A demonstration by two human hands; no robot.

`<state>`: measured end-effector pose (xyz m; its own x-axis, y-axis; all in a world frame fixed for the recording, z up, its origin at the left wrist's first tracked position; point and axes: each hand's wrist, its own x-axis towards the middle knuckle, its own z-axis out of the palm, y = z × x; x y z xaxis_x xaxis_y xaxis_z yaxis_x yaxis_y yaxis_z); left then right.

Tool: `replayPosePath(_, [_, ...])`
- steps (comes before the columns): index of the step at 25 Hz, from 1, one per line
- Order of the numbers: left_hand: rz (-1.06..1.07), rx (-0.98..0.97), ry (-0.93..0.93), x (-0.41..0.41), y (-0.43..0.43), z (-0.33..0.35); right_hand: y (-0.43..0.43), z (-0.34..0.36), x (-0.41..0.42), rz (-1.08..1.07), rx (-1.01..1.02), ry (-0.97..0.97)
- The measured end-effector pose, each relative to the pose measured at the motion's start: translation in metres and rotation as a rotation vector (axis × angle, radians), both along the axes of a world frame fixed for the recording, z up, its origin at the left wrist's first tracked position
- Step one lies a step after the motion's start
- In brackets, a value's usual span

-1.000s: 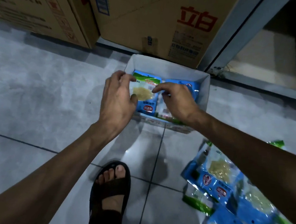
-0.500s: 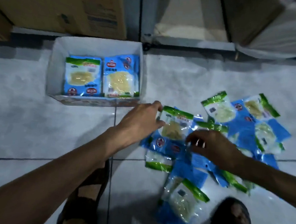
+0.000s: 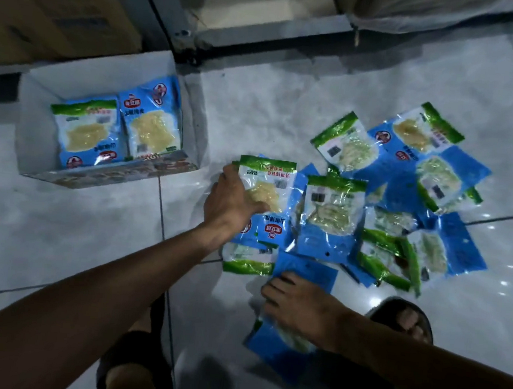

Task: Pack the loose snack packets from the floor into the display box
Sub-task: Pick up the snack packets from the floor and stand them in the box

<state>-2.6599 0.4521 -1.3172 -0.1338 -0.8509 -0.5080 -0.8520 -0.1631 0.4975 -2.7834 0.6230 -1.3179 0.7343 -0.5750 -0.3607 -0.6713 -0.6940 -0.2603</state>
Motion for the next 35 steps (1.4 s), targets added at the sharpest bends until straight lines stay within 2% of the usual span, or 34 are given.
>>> replayPosePath(2, [0.056, 0.032, 0.078, 0.001, -0.003, -0.001, -0.007, 0.000, 0.000, -0.009, 0.026, 0.005])
replayPosePath(5, [0.102, 0.034, 0.166, 0.006, -0.009, -0.001, -0.013, -0.003, -0.009, -0.133, 0.062, -0.030])
replayPosePath(7, [0.100, 0.011, 0.185, 0.010, -0.010, 0.003, -0.018, -0.001, -0.015, -0.225, 0.172, 0.000])
replayPosePath(13, [0.150, -0.024, 0.297, 0.018, -0.011, 0.005, -0.039, 0.011, -0.011, -0.177, 0.202, 0.058])
replayPosePath(18, [0.041, -0.205, 0.182, 0.021, -0.014, 0.014, -0.045, 0.013, -0.009, -0.190, 0.238, 0.086])
replayPosePath(20, [0.032, -0.177, 0.200, 0.019, -0.015, 0.016, -0.048, 0.012, -0.014, -0.225, 0.281, 0.076])
replayPosePath(26, [0.006, -0.019, 0.091, 0.010, -0.020, -0.009, -0.055, 0.019, -0.026, -0.382, 0.318, -0.030])
replayPosePath(31, [-0.102, -0.051, -0.072, -0.004, -0.016, -0.009, -0.059, 0.017, -0.035, -0.480, 0.361, 0.007])
replayPosePath(33, [-0.082, -0.051, -0.023, -0.006, -0.017, -0.008, -0.057, 0.017, -0.036, -0.487, 0.360, 0.005])
replayPosePath(35, [-0.027, -0.009, 0.098, -0.005, -0.019, -0.005, -0.057, 0.018, -0.039, -0.551, 0.402, -0.096])
